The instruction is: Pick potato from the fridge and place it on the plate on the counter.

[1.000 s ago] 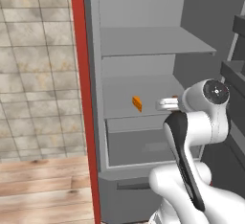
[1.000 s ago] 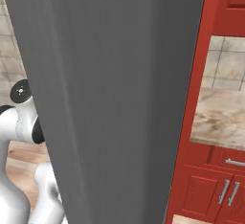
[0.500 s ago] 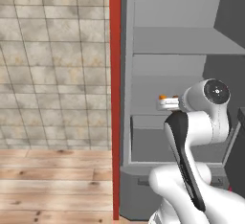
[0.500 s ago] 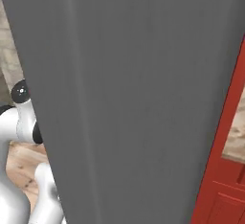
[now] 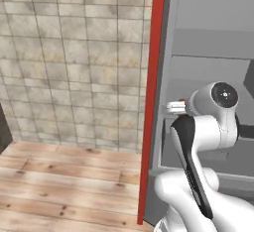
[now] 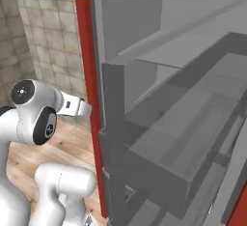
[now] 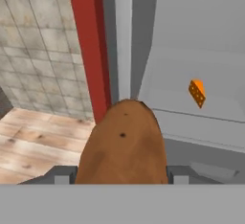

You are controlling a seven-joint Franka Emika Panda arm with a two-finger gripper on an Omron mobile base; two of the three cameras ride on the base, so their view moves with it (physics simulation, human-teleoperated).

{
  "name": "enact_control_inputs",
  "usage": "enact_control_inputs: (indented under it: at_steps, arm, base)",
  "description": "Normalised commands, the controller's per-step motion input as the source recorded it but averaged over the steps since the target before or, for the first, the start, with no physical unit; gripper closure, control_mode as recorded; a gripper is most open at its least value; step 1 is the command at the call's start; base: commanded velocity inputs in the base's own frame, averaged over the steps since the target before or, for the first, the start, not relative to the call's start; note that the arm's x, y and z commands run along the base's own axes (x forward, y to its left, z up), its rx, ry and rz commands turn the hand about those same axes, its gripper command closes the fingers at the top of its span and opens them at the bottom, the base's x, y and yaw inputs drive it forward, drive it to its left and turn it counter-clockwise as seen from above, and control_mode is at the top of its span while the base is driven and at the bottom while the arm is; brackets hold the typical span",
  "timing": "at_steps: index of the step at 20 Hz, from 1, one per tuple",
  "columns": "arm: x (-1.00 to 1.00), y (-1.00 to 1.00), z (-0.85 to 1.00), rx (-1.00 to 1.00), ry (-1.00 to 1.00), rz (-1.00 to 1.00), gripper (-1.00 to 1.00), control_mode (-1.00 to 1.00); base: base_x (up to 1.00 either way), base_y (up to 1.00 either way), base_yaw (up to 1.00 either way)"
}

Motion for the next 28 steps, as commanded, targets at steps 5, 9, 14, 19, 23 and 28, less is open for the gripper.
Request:
enact_control_inputs:
  at_steps: [5, 9, 14, 19, 23, 28]
  arm:
    - [0.0, 0.0, 0.0, 0.0, 0.0, 0.0, 1.0, 1.0]
    - [0.0, 0.0, 0.0, 0.0, 0.0, 0.0, 1.0, 1.0]
    - [0.0, 0.0, 0.0, 0.0, 0.0, 0.0, 1.0, 1.0]
    - [0.0, 0.0, 0.0, 0.0, 0.0, 0.0, 1.0, 1.0]
    - [0.0, 0.0, 0.0, 0.0, 0.0, 0.0, 1.0, 1.0]
    - [0.0, 0.0, 0.0, 0.0, 0.0, 0.0, 1.0, 1.0]
  base:
    - [0.0, 0.41, 0.28]
    - [0.0, 0.39, 0.3]
    - [0.02, 0.33, 0.32]
    - [0.03, 0.25, 0.34]
    - [0.0, 0.25, 0.36]
    - [0.07, 0.33, 0.36]
